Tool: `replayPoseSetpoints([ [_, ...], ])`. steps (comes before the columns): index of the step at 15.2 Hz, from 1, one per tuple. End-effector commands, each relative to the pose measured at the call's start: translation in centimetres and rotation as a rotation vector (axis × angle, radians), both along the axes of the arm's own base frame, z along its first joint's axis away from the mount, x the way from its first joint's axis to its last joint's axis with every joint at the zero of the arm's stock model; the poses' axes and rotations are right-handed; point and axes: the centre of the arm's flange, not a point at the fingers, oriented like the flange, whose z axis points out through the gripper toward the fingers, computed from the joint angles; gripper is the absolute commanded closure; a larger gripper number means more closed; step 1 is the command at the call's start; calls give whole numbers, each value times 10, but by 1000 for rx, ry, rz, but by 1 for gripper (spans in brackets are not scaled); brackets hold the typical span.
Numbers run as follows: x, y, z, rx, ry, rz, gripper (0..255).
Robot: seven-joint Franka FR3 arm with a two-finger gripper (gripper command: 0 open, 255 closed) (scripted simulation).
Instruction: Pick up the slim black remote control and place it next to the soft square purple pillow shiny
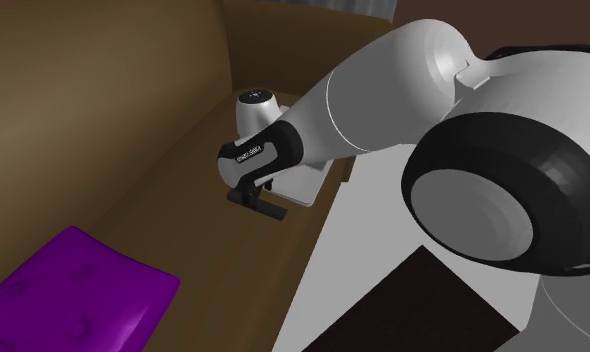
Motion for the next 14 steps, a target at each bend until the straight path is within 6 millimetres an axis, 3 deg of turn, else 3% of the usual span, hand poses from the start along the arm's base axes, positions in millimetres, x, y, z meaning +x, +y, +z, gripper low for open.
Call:
replayPoseSetpoints([
  [1, -10, 6, -21, 0, 46, 10, 255],
  [4, -8, 14, -20, 0, 45, 9, 255],
  [5, -6, 6, -21, 0, 46, 10, 255],
  [14, -6, 6, 27, 0, 46, 10, 255],
])
